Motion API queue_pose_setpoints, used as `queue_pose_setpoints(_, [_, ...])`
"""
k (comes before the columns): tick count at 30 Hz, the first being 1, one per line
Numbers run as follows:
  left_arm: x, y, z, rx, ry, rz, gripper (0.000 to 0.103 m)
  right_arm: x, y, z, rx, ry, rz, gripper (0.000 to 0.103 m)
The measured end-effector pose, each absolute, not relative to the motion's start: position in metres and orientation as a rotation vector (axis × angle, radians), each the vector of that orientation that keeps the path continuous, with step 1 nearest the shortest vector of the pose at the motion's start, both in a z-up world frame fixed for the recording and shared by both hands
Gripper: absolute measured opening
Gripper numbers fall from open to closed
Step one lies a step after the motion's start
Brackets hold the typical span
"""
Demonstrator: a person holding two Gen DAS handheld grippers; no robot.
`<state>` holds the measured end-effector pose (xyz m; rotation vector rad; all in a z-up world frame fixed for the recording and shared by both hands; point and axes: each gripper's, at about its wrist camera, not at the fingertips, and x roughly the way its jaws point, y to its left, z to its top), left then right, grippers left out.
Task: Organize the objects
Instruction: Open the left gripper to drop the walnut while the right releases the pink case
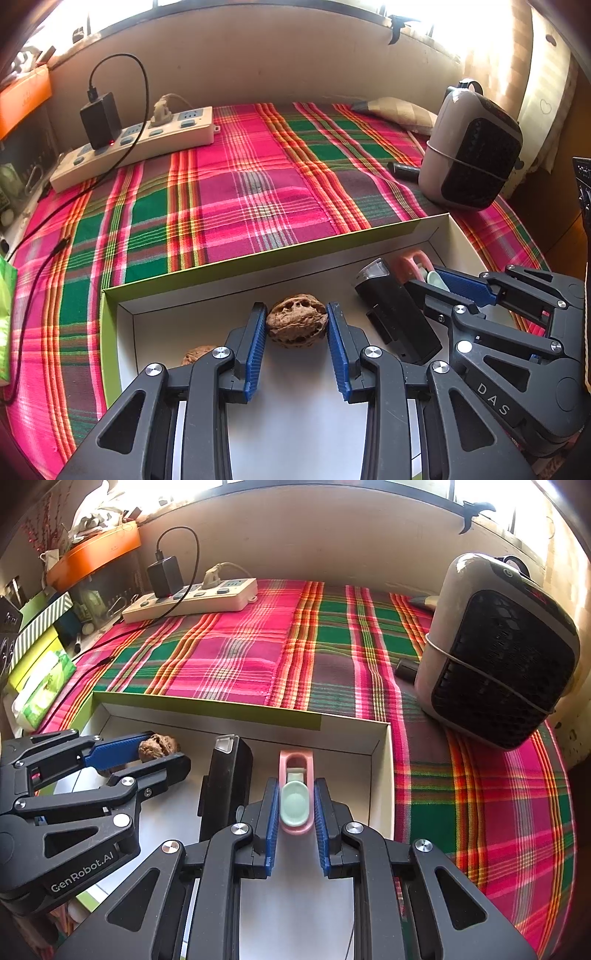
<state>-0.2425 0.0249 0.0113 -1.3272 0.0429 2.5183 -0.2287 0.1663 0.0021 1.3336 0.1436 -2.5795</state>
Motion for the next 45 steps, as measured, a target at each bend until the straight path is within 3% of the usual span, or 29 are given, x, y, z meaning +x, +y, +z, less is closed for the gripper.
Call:
queue_pose_setpoints(21, [-0.232,0.018,0.022,-1.302,0.035,2.539,0.037,-0.219,0.169,0.010,1.304,0.123,-2.602,0.040])
queue_pose_setpoints(45, [-0.179,0.004,0.043,-1.237,0.000,2.598,0.037,-0.170,0.171,0.030,1.226,0.084,-2.661,0.040])
